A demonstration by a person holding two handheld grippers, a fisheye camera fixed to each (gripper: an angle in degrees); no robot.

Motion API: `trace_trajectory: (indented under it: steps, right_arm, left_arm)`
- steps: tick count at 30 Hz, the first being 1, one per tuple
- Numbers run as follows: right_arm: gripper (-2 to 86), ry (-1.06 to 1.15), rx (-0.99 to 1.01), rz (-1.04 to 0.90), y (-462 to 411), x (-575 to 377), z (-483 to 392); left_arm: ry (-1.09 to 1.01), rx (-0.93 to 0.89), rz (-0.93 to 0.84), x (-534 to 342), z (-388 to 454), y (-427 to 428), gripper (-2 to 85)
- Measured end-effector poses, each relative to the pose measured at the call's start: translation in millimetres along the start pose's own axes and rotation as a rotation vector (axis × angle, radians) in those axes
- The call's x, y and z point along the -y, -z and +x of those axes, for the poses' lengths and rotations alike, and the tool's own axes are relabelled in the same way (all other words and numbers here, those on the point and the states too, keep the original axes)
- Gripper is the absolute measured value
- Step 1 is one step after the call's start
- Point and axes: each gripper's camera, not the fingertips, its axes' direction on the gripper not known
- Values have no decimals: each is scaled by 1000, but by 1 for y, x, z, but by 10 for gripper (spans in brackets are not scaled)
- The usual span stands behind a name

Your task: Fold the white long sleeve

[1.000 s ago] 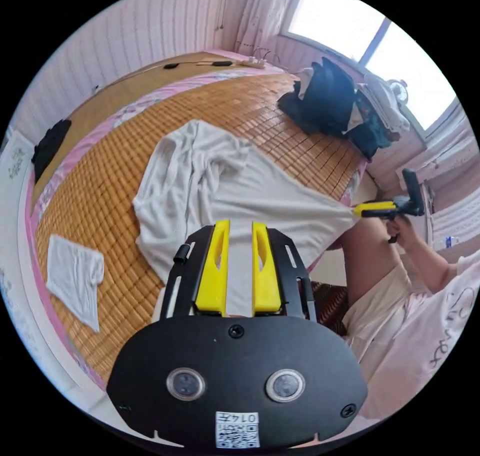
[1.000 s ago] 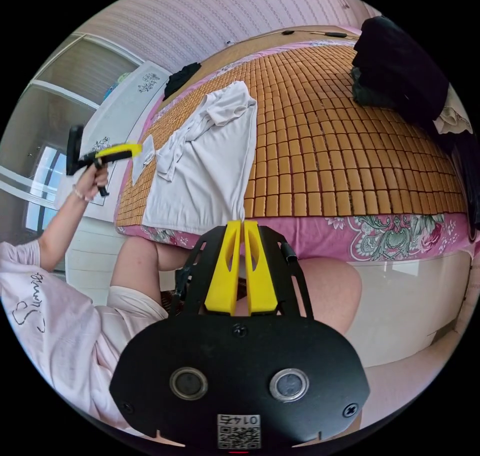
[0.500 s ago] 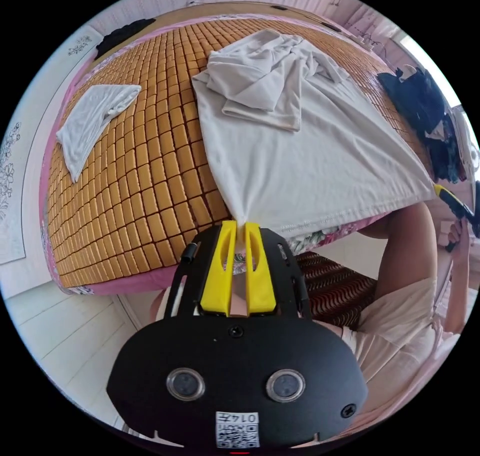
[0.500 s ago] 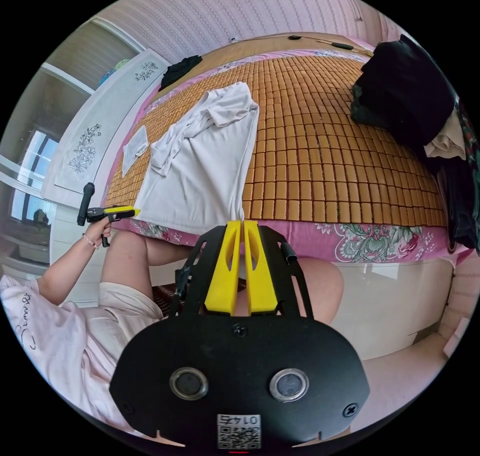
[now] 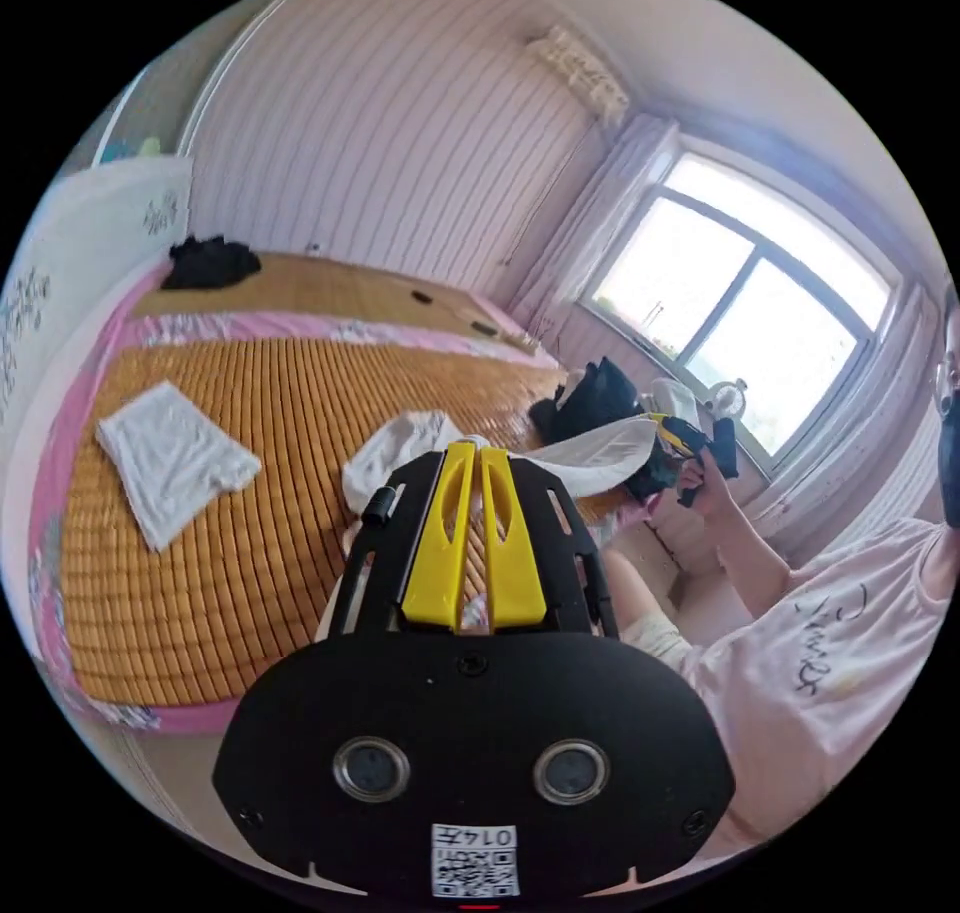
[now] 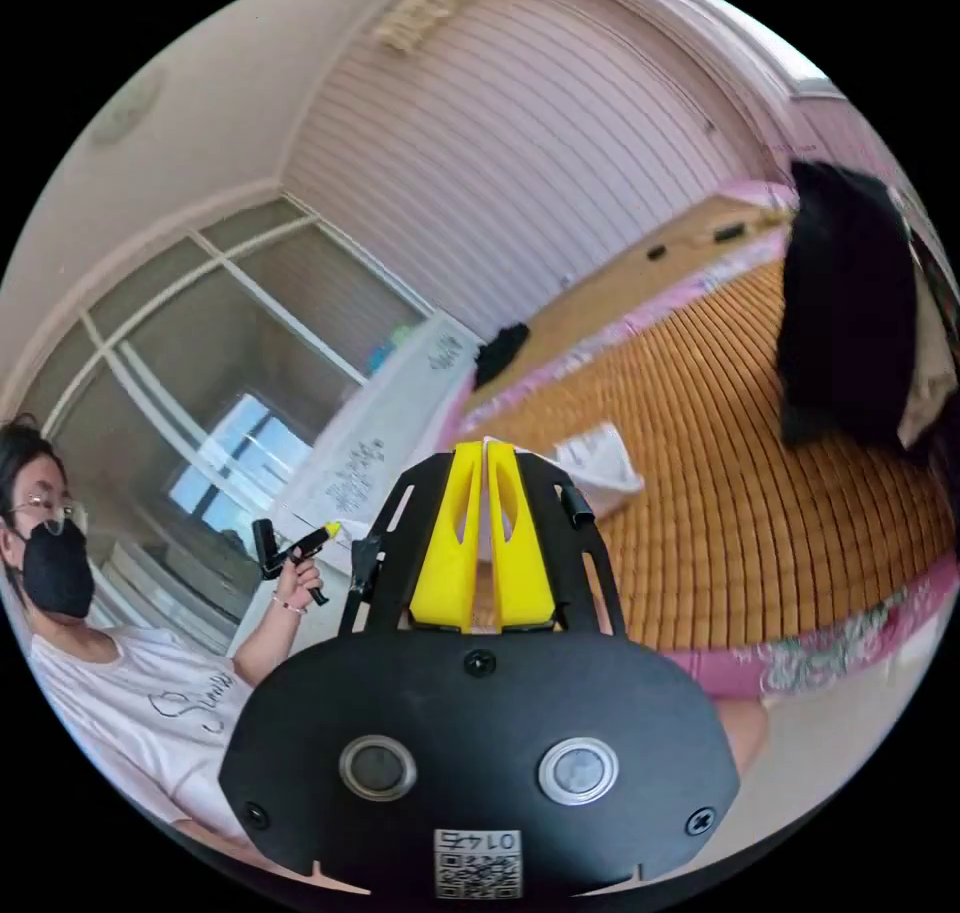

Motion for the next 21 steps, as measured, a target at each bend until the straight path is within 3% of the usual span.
trace_trajectory:
  steps: [5,11,16,21]
  right_arm:
    - [1,369,224,314,102,71,-203]
    - [0,843,157,589,232,43,-438]
    - [0,1014,83,630,257,32,-544]
    - [-1,962,-162,397,166,74,-556]
  left_arm:
    - [-226,25,401,130,124,195,-10]
    - [-416,18,701,161,251,409,-10]
    - [-521,0,899,164,314,507,-10]
    - [-521,142,866,206,333,487,-10]
